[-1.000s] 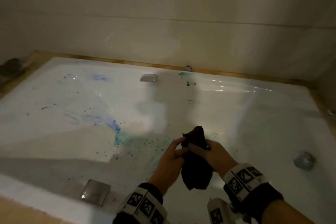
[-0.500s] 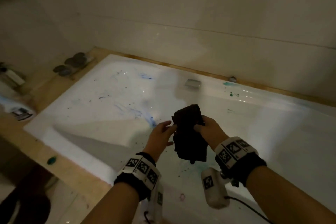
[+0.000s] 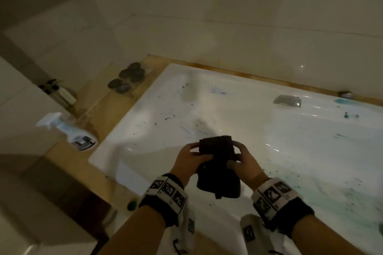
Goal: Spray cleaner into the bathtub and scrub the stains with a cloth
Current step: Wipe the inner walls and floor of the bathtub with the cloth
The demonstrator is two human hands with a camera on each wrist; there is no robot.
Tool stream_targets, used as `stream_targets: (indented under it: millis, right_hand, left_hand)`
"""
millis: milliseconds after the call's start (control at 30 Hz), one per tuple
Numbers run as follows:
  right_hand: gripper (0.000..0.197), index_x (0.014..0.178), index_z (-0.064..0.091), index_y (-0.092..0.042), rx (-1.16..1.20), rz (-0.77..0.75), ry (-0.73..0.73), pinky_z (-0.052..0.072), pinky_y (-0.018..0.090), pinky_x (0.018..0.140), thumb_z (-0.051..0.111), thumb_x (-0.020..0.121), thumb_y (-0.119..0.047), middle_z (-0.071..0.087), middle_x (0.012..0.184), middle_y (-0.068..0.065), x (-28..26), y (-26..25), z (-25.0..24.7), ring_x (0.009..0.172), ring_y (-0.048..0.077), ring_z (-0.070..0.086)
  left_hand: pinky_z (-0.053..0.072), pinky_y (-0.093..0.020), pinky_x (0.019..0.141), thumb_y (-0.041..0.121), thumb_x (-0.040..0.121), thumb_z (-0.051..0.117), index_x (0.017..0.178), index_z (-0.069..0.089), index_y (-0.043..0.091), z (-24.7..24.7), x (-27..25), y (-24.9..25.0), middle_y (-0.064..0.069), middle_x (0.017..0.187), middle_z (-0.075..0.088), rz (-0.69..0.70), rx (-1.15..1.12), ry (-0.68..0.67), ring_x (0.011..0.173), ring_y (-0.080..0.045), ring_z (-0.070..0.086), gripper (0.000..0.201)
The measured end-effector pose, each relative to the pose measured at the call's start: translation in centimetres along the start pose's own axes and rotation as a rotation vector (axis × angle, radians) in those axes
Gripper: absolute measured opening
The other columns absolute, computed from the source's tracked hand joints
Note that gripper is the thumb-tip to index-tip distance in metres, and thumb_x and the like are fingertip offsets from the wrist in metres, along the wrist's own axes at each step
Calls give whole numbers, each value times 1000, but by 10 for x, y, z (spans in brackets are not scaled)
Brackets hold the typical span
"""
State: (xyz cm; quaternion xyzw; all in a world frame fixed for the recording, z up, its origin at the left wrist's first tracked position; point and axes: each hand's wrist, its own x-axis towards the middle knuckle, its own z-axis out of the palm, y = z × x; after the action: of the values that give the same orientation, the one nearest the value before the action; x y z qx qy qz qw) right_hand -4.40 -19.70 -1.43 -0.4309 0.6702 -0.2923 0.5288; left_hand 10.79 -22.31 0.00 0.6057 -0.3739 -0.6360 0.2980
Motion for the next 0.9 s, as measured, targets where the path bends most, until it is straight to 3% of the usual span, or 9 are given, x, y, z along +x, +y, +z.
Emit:
stream_targets:
  millis: [67, 167, 267, 433, 600, 700, 767, 833, 900]
  right_hand:
    - [77, 146, 15, -27, -40, -77, -57, 46, 30, 94, 57, 87, 0, 48, 123, 7, 7, -6, 19, 112, 26, 54]
    - [70, 144, 22, -26, -189, -147, -149, 39, 16, 93, 59, 88, -7, 43, 133, -1, 24, -14, 43, 118, 17, 48]
    - [67, 142, 29, -26, -144, -122, -184, 41, 21, 97, 62, 86, -8, 47, 132, 0, 46, -19, 63, 122, 17, 47]
    - [71, 135, 29, -35, 63, -43, -310, 47, 26, 91, 62, 83, 2, 58, 107, -4, 85, -31, 89, 99, 12, 58]
    - [70, 130, 42, -27, 117, -51, -195, 53, 32, 87, 64, 76, 13, 56, 111, 8, 133, -46, 103, 90, 13, 58]
    - [85, 141, 27, -26, 171, 16, -176, 49, 41, 94, 66, 75, 10, 60, 96, 9, 158, -54, 119, 91, 23, 61]
    - [91, 146, 19, -22, 178, 59, -160, 44, 46, 99, 68, 75, 7, 63, 97, 17, 174, -56, 130, 98, 31, 62]
    - [92, 146, 18, -21, 211, 95, -156, 45, 47, 97, 68, 75, 8, 62, 102, 20, 186, -57, 143, 100, 32, 61]
    - [89, 145, 22, -21, 272, 136, -137, 49, 45, 93, 66, 75, 12, 60, 104, 12, 198, -56, 156, 100, 30, 60]
  left_hand:
    - [55, -40, 82, -3, 81, 66, 123, 50, 2, -25, 10, 1, -15, 102, 63, 8, 14, 10, 92, -29, 64, 45]
    - [54, -45, 84, -3, 81, 65, 123, 49, 3, -55, 21, 5, -18, 106, 62, 14, 38, 13, 96, -33, 62, 46]
    - [54, -47, 85, 1, 82, 66, 122, 47, 11, -80, 36, 10, -18, 113, 61, 30, 103, -20, 102, -32, 61, 46]
    - [55, -43, 84, -2, 84, 63, 117, 48, 19, -114, 63, 23, -18, 112, 61, 45, 128, -81, 103, -32, 61, 42]
    - [52, -44, 88, -3, 82, 64, 125, 41, 11, -138, 104, 28, -20, 114, 59, -10, 58, -20, 104, -33, 61, 51]
    - [52, -45, 89, 22, 85, 65, 126, 38, 21, -150, 128, 27, -13, 118, 58, -88, -38, 24, 107, -30, 59, 49]
    - [55, -42, 81, 42, 88, 57, 119, 44, 25, -161, 145, 26, -8, 113, 61, -131, -53, 49, 100, -28, 62, 37]
    - [56, -35, 67, 36, 91, 56, 114, 50, 20, -175, 162, 24, -12, 107, 63, -134, -34, 73, 88, -26, 64, 29]
    - [55, -32, 63, 15, 91, 57, 115, 53, 15, -193, 178, 21, -17, 102, 64, -120, -4, 30, 84, -25, 63, 25]
